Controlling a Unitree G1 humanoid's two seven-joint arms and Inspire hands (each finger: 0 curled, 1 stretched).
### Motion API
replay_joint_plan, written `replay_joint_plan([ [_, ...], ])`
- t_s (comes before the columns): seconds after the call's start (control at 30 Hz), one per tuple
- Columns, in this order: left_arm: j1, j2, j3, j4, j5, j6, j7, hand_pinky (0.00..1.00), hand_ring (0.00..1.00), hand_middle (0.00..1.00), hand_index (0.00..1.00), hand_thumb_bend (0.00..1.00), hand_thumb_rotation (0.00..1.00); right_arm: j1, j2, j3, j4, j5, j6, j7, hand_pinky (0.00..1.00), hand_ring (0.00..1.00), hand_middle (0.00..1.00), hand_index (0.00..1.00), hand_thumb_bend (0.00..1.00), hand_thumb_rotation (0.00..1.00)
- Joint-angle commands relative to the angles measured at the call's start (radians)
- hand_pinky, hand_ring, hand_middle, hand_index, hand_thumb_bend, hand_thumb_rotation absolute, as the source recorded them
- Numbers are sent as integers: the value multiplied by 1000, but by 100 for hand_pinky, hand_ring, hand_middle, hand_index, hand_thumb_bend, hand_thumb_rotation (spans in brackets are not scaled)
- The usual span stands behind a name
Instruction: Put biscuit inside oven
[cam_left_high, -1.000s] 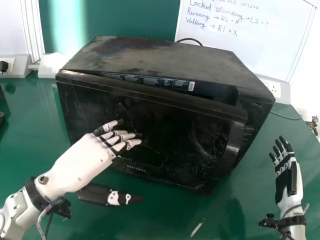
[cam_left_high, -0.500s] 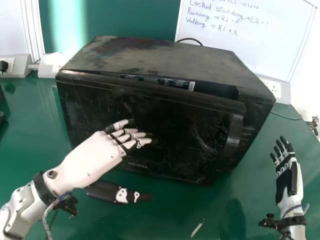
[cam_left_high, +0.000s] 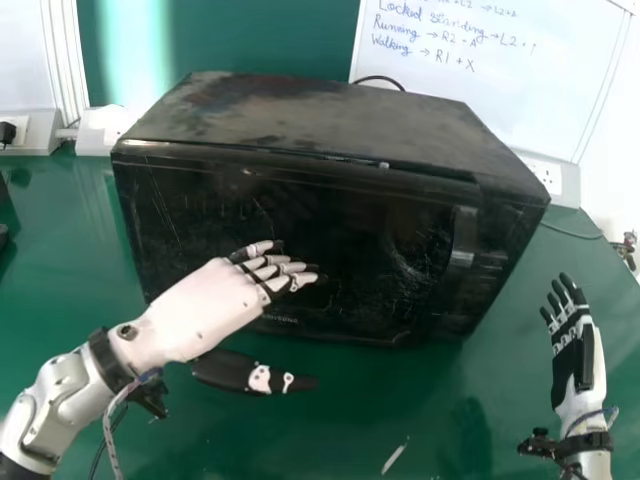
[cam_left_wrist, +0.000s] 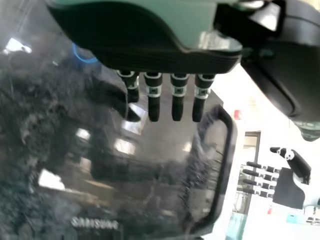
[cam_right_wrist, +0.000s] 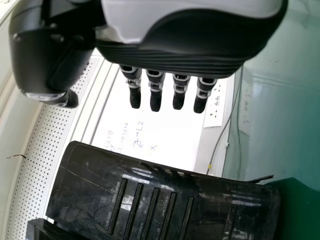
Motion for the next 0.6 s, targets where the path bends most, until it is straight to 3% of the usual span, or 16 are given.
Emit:
replay_joint_plan([
  [0.0, -18, -6, -26, 23, 10, -1, 13, 82, 92, 95, 93, 96, 100, 10, -4, -4, -1, 7, 4, 7, 100, 100, 100, 100, 65, 53],
  [0.33, -86, -24, -90, 81, 24, 13, 4, 78, 92, 96, 93, 99, 100, 5, 5, -7, 5, 16, -4, 9, 100, 100, 100, 100, 65, 51],
  [0.57, -94, -26, -115, 90, 4, 37, -25, 86, 93, 96, 95, 99, 100, 12, 9, -7, -6, 19, 6, 7, 100, 100, 100, 99, 63, 50],
])
